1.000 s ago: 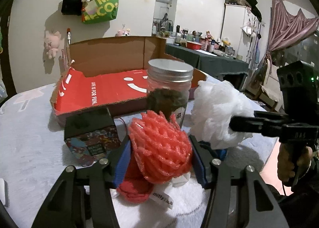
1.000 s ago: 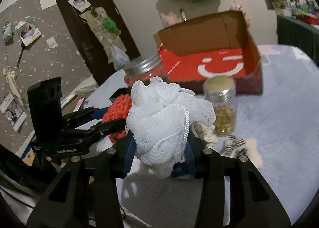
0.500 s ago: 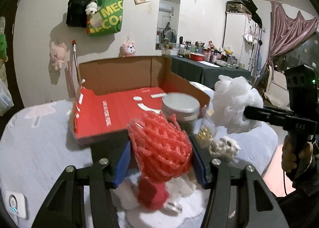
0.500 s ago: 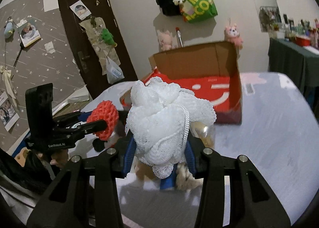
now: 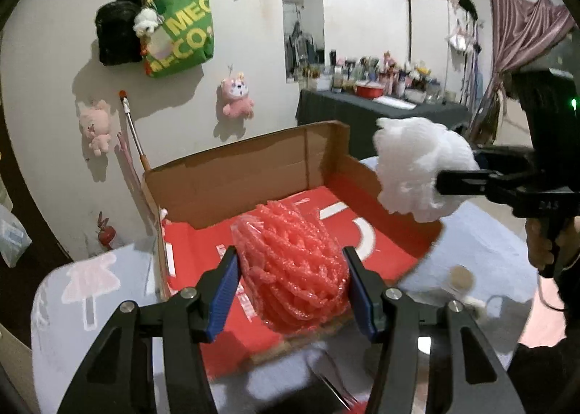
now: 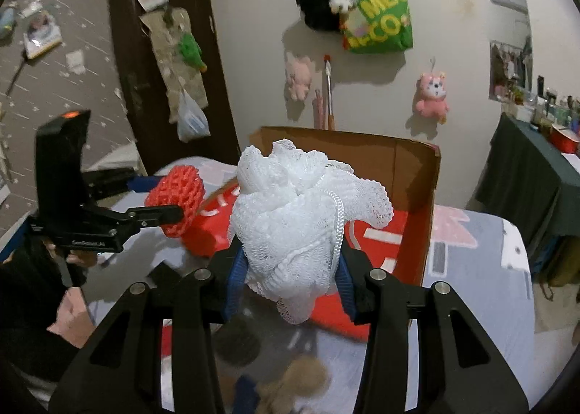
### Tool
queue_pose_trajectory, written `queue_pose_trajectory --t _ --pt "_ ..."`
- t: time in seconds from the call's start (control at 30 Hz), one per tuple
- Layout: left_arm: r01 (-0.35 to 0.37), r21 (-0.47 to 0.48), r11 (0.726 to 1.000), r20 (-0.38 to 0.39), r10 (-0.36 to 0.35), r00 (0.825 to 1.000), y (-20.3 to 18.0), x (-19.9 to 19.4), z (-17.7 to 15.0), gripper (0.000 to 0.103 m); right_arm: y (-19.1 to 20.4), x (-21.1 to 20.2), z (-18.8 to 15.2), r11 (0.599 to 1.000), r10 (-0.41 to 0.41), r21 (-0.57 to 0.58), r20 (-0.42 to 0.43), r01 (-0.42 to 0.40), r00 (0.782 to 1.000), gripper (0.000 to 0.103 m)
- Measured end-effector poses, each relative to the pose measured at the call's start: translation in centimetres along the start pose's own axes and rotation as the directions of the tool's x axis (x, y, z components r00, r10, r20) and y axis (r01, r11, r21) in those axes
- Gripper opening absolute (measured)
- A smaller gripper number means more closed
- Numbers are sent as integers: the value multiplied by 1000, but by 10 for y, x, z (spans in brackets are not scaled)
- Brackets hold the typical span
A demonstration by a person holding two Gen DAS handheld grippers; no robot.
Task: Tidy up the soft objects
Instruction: 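Carry both puffs into the red-lined box and open both tools to release them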
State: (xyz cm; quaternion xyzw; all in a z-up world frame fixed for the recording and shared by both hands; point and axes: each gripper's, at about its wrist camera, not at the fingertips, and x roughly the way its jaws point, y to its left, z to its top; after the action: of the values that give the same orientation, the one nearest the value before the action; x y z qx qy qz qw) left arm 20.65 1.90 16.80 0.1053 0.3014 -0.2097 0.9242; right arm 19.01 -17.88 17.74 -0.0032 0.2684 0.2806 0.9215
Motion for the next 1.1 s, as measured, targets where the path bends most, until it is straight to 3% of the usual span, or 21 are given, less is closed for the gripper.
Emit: queue_pose_trajectory --t 0.17,0.37,0.5,0.73,1.1 --pt "11 -1 1000 -116 -11 993 18 70 25 58 -17 78 30 998 -60 9 -138 62 989 41" --pt "-18 0 1000 -225 17 974 32 145 33 58 -50 169 43 989 -136 11 -297 145 945 41" --pt "-47 -10 999 -289 42 956 46 189 34 58 -68 205 45 985 -150 23 -361 170 920 41" --pt "-57 -41 998 -327 40 944 56 224 31 59 -85 240 36 981 -153 45 -422 189 894 42" --pt "-76 -42 996 -333 57 941 54 224 27 63 -95 248 31 980 -120 88 -443 177 889 50"
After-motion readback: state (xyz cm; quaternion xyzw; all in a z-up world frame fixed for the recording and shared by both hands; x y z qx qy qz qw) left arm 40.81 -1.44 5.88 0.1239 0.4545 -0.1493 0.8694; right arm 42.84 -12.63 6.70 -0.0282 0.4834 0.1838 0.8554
